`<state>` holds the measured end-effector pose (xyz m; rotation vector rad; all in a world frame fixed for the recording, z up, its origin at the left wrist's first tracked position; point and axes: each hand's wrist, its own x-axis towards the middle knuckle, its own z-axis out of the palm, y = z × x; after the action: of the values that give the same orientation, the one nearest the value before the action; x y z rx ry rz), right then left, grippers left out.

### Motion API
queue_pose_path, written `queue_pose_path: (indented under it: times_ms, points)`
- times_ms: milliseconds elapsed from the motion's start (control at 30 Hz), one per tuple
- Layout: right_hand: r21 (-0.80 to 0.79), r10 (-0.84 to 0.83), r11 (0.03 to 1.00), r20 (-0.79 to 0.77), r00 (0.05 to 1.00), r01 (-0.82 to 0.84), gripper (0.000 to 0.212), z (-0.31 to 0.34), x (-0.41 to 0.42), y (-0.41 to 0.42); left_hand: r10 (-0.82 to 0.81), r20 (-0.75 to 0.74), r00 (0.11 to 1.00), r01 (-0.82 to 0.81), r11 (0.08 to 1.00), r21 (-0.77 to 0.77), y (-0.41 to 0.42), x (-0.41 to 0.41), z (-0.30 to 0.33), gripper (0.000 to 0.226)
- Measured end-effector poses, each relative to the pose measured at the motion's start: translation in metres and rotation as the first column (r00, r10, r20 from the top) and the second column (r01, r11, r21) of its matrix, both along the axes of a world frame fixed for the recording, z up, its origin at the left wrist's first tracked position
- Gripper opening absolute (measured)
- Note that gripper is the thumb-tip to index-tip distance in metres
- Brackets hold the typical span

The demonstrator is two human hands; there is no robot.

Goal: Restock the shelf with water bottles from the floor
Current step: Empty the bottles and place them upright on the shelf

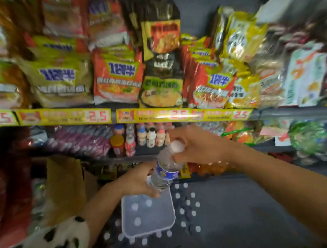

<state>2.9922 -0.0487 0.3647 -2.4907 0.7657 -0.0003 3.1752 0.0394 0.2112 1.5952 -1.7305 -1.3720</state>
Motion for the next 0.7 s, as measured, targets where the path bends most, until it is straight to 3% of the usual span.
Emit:
queue_pose_path:
  times_ms: [200, 300, 433, 533, 600, 700]
  points:
    - [-0.108, -0.145, 0.979, 0.239, 0.960, 0.174, 0.019, 0.154, -0.022, 0.002, 0.000, -0.117, 0.993, -0.030, 0.965, -0.260, -0.023, -0.026, 0.149, 0.062]
    - [-0.114, -0.228, 0.949, 0.399, 0.888, 0.295, 0.019, 0.207, -0.037, 0.009, 0.111, -0.089, 0.990, -0.137, 0.915, -0.379, -0.029, -0.041, 0.205, 0.057]
    - [-0.372, -0.362, 0.782, 0.381, 0.851, 0.499, 0.050, 0.256, -0.052, 0.023, 0.369, 0.013, 0.929, -0.295, 0.763, -0.576, -0.032, -0.060, 0.258, 0.063]
    - [-0.475, -0.382, 0.681, 0.419, 0.824, 0.557, 0.054, 0.278, -0.054, 0.029, 0.465, 0.085, 0.881, -0.285, 0.667, -0.688, -0.025, -0.080, 0.288, 0.065]
    - [-0.522, -0.347, 0.657, 0.431, 0.833, 0.543, 0.048, 0.294, -0.057, 0.033, 0.442, 0.093, 0.892, -0.259, 0.669, -0.697, -0.021, -0.089, 0.300, 0.068]
    - [-0.573, -0.289, 0.662, 0.399, 0.870, 0.483, 0.044, 0.317, -0.064, 0.039, 0.260, 0.019, 0.965, -0.194, 0.767, -0.611, -0.020, -0.089, 0.316, 0.074]
